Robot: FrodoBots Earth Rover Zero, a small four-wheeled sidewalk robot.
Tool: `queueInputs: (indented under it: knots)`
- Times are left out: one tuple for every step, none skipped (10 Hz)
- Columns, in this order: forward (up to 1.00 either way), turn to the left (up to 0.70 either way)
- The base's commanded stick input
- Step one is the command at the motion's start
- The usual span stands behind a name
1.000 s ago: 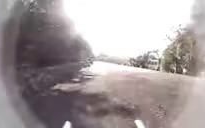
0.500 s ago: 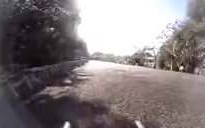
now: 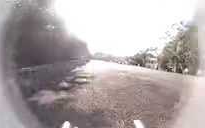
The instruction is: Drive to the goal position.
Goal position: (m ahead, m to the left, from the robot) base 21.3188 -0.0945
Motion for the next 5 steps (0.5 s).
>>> queueInputs:
  knots:
    - [0.70,0.00]
    - [0.70,0.00]
    - [0.70,0.00]
    - [0.70,0.00]
    - [0.70,0.00]
